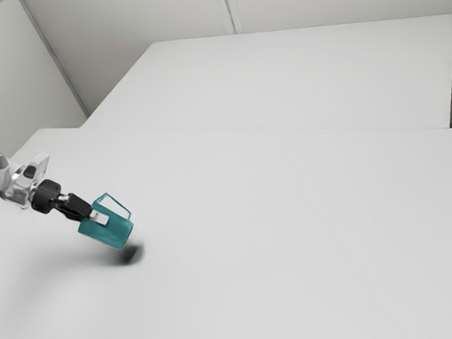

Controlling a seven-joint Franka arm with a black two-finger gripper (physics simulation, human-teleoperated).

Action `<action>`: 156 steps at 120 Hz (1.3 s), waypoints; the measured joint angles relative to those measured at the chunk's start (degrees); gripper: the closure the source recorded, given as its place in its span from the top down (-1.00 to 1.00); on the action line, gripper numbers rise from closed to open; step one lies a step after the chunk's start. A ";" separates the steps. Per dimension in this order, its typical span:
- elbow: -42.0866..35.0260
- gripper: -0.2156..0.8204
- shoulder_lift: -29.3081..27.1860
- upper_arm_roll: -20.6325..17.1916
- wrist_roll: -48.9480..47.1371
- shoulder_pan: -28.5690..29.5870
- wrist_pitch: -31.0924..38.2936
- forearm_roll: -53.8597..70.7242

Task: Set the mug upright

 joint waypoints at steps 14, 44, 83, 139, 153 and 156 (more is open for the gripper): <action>0.43 -0.89 -2.94 -0.30 -2.04 -2.00 1.59 4.99; 3.09 -0.90 -6.22 -7.48 -9.60 -3.04 10.45 22.11; 0.46 -0.90 -7.53 -17.24 -23.08 -7.52 24.82 36.33; -7.18 -0.93 -5.04 -19.26 -37.44 -8.44 40.87 39.51; -7.25 -0.93 -3.64 -19.34 -39.81 -8.92 42.48 39.66; -7.25 -0.93 -3.44 -19.26 -40.27 -9.12 42.72 39.68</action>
